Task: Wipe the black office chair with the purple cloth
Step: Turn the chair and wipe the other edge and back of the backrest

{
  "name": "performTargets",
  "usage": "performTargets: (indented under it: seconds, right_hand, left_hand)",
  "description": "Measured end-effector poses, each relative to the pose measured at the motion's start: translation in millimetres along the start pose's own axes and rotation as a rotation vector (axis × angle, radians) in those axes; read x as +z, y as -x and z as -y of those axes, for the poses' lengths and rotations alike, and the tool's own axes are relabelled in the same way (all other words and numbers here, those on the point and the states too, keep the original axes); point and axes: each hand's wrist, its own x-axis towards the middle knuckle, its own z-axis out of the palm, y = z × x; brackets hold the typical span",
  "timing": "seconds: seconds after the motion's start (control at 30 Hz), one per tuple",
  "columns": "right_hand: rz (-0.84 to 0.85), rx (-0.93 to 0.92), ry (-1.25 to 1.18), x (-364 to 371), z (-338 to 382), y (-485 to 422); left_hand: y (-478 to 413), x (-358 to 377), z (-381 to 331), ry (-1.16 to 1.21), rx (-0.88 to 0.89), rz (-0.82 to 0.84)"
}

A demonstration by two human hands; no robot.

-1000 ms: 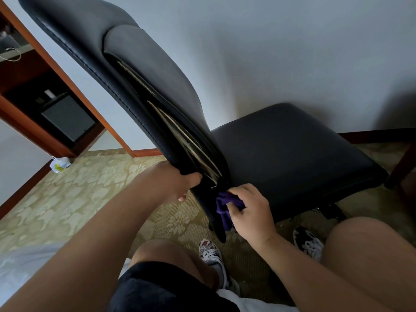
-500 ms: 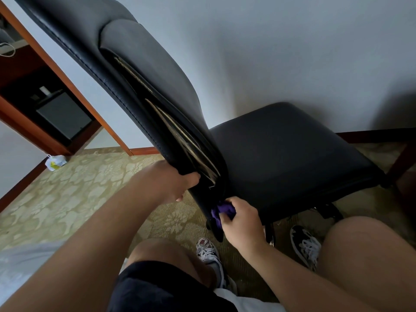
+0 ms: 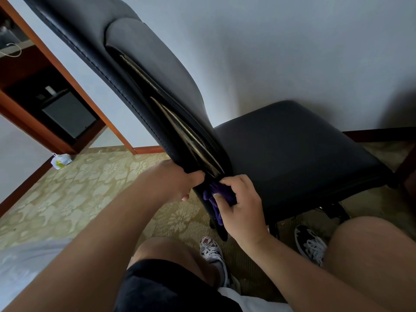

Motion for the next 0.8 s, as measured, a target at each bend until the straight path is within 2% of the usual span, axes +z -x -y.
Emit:
performTargets:
  seconds: [0.13, 0.2, 0.27, 0.43, 0.57, 0.63, 0.73, 0.8]
  right_hand:
    - [0.07, 0.054, 0.111, 0, -11, 6]
    - [0.104, 0.066, 0.168, 0, -18, 11]
    - [0.13, 0.088, 0.199, 0, -21, 15]
    - [0.224, 0.222, 0.282, -1, -16, 13]
    - [0.207, 0.255, 0.203, -5, -3, 6]
    - [0.148, 0.183, 0.13, -7, 8, 1]
    - [0.079, 0.019, 0.057, -7, 22, -8]
    - [0.087, -0.005, 0.083, -7, 20, -8]
  left_hand:
    - [2, -1, -1, -0.002, 0.023, 0.004]
    - [4, -5, 2, -0.192, 0.127, 0.04]
    - [8, -7, 2, -0.271, 0.199, 0.044]
    - [7, -11, 0, -0.298, 0.231, 0.088]
    - [9, -13, -2, -0.392, 0.258, 0.117]
    - [8, -11, -3, -0.371, 0.22, 0.128]
    - [6, -4, -8, -0.094, 0.016, 0.055]
    - [5, -1, -9, -0.073, -0.015, 0.039]
